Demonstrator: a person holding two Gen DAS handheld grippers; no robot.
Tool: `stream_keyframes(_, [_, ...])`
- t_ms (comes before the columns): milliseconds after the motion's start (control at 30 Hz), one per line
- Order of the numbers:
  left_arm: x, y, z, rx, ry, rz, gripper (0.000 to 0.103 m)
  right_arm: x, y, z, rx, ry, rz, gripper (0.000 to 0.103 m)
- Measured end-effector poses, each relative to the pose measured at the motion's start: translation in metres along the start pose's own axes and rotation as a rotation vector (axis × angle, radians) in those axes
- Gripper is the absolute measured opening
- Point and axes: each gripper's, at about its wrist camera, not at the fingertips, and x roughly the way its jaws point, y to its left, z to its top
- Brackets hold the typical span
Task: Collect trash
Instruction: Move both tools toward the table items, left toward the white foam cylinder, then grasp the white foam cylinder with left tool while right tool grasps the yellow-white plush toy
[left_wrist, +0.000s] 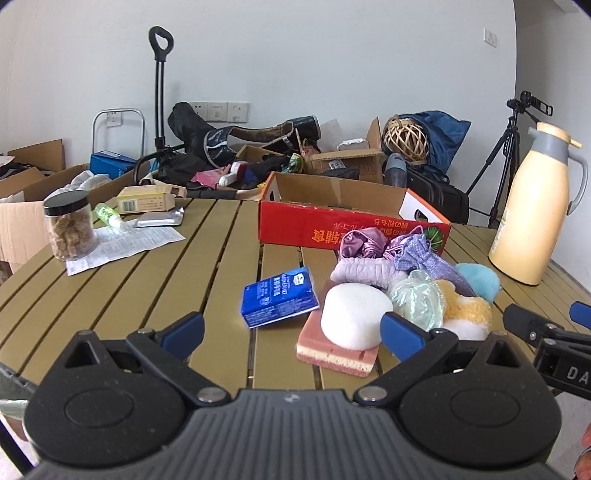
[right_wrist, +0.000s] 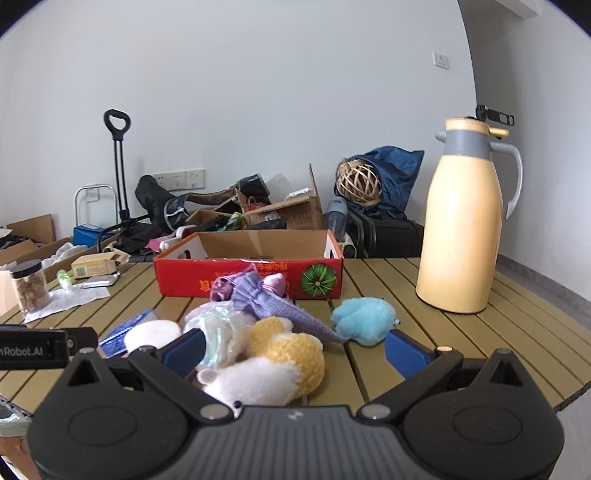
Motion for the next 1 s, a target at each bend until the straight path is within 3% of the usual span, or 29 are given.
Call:
stream_keyframes(200, [0.029, -0.014, -0.003, 0.032, 0.011, -0.020, 0.103, 0.014, -0.012, -0.009, 0.046, -0.005, -0.010, 0.103])
stream_keyframes(567, [0.061, -0.044, -0.010, 0.120, -0.052, -0.051, 0.103, 0.034, -0.025, -0.022, 0.086, 0.005, -0.018, 0.103])
stream_keyframes(667, [0.070, -0.045, -0.011, 0.093, -0.043, -0.075, 0.091, 0.038, -0.027, -0.023, 0.100, 0.014, -0.030, 0.103])
stream_keyframes(733, [0.075, -0.045, -0.012, 0.094, -0.038, -0.072, 0.075, 0.041, -0.028, -0.025, 0.103, 0.018, -0.036, 0.103])
stream_keyframes(867, [0.079, -0.045, -0.016, 0.098, -0.056, -0.099, 0.058, 0.044, -0.030, -0.028, 0.109, 0.030, -0.042, 0.103])
stream_keyframes(1000, [0.075, -0.044, -0.020, 0.108, -0.089, -0.121, 0.057, 0.045, -0.032, -0.030, 0.123, 0.038, -0.036, 0.103])
